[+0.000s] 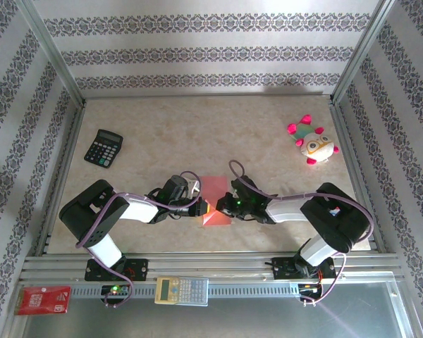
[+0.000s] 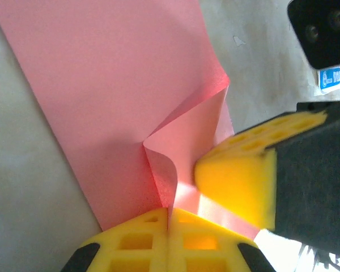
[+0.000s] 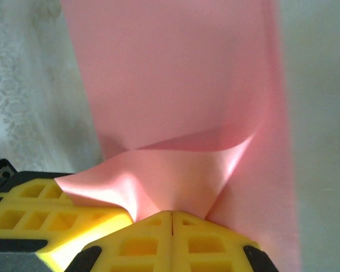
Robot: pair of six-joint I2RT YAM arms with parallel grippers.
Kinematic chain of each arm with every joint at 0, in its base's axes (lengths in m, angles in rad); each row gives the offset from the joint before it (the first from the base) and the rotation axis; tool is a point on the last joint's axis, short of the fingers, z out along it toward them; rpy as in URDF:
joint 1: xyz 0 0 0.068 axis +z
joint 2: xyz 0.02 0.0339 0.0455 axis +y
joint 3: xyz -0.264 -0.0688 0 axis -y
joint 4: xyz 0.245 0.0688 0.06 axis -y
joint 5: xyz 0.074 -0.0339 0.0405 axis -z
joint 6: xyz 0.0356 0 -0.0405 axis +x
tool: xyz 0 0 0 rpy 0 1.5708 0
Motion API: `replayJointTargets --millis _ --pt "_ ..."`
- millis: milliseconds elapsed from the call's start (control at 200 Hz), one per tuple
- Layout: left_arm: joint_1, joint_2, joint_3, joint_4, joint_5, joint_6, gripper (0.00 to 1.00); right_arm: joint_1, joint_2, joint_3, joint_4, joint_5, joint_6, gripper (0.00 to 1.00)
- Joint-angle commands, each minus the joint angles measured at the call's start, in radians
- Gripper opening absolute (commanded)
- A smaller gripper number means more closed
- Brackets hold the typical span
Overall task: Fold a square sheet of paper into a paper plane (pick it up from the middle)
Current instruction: Fold the triangle a second time at the center of the table.
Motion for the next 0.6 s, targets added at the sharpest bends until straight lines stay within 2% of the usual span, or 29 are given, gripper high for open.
replayJointTargets --millis 0,195,375,595 --pt "-0.018 0.134 -0.012 -0.133 -0.091 0.04 0.0 -0.037 -0.061 -0.018 -0.073 0.022 -0.042 0.0" --pt "-0.018 0.135 -0.011 -0.134 -0.09 0.04 0.0 -0.036 -0.097 0.019 -0.093 0.002 -0.051 0.0" --pt "-0.018 0.137 -0.012 -0.131 -0.09 0.039 0.0 -0.028 -0.024 0.064 -0.08 -0.006 -0.067 0.0" --pt "-0.018 0.139 -0.012 -0.135 -0.087 0.04 0.0 -0.073 0.055 0.065 -0.063 -0.023 -0.1 0.0"
